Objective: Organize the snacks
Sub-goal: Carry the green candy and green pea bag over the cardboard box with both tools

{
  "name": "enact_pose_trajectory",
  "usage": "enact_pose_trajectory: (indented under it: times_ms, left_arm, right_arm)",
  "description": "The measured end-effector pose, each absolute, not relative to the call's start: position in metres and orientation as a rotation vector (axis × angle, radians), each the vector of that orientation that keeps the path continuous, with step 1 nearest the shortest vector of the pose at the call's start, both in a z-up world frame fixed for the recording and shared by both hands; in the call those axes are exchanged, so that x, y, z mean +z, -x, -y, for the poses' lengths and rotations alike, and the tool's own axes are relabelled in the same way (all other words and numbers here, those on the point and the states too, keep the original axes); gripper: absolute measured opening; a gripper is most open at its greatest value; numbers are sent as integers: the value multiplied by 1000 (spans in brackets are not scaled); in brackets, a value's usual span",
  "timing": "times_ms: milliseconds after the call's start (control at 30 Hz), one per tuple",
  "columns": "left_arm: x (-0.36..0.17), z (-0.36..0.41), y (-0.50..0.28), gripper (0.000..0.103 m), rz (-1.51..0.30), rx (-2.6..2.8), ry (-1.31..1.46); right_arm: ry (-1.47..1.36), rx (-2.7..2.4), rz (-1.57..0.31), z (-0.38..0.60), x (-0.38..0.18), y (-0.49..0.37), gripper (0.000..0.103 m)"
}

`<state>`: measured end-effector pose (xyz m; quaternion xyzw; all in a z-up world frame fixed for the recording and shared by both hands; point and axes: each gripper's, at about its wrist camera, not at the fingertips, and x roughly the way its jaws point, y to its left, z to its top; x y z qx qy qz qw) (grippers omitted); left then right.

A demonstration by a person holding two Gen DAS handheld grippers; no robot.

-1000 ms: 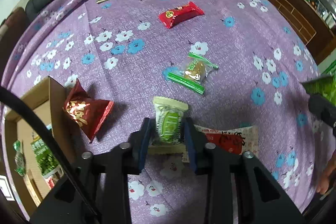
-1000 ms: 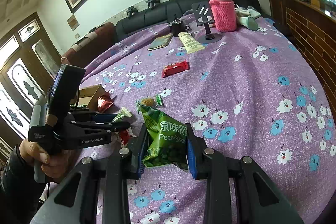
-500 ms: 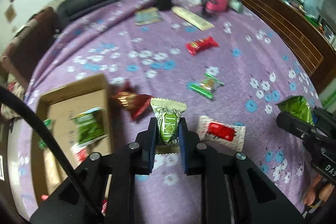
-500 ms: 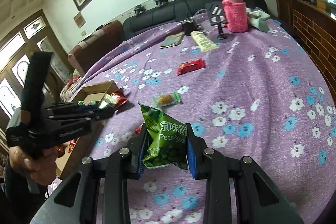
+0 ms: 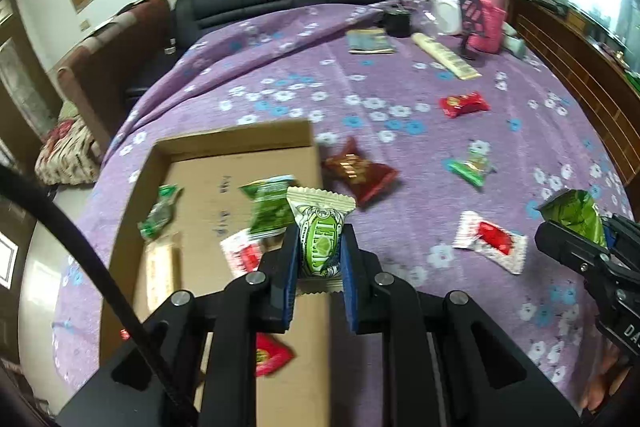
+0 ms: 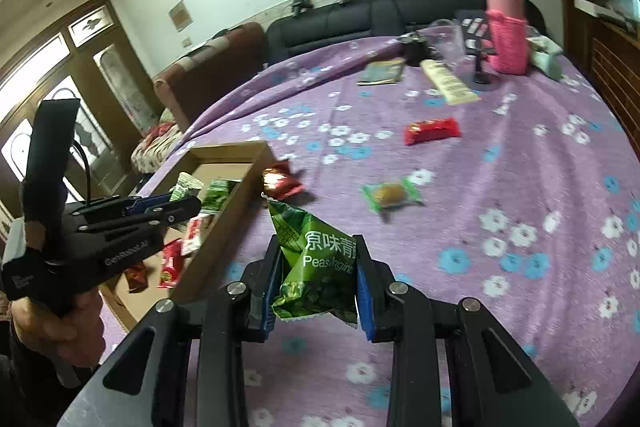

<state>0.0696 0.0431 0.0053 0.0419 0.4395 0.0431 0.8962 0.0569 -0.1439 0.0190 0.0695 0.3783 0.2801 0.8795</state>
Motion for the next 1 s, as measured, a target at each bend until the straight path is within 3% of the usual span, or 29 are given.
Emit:
enact_pose_trajectory:
  times_ms: [1000]
  left_arm:
    - [1,-160,-48,22,-884,317,49]
  right_arm:
    - [-1,784,-823,3,28,-75,31]
